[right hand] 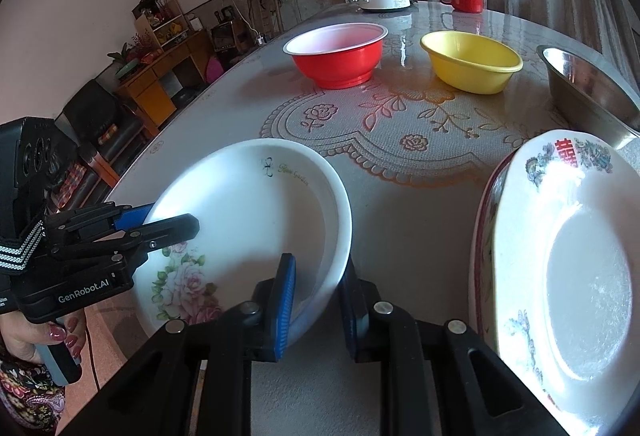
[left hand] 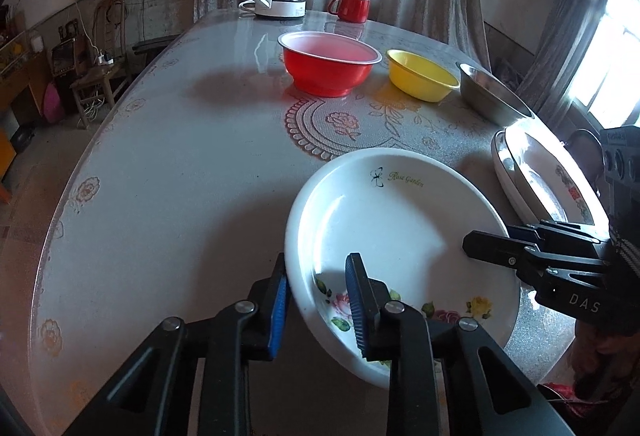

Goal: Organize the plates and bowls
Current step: 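Lift the pink-rose plate and carry it toward the plate stack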

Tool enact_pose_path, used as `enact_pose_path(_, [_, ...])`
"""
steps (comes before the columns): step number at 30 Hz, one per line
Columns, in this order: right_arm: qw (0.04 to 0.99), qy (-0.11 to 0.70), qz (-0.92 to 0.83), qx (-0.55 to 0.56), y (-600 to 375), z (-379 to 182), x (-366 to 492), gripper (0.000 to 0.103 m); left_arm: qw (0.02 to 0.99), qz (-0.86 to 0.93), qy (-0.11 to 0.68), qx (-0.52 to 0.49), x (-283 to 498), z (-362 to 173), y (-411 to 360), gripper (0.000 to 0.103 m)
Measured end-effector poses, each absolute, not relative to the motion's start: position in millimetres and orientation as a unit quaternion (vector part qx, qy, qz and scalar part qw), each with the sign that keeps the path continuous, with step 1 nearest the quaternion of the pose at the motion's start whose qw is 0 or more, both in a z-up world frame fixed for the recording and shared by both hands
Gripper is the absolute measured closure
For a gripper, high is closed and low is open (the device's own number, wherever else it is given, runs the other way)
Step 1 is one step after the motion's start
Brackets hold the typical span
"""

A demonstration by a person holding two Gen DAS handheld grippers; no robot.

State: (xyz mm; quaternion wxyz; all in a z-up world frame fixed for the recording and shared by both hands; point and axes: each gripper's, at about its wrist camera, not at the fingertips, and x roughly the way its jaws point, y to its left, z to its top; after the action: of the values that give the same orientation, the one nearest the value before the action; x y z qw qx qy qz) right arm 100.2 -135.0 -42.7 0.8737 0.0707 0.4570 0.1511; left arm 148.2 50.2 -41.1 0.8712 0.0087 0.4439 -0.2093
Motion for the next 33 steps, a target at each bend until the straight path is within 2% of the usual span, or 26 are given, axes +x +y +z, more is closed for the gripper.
enact_pose_path(14, [0.875,0.448,0.161,0.090,-135,-39,101,0.084,0.885,-0.191,0.424,-0.007,136,-35,54,0.077])
enact_pose_path(33, [0.891,0.410,0.153,0.122,-156,-7,93,0.087,0.905,-0.194,0.376,-0.037,130,4,43,0.077])
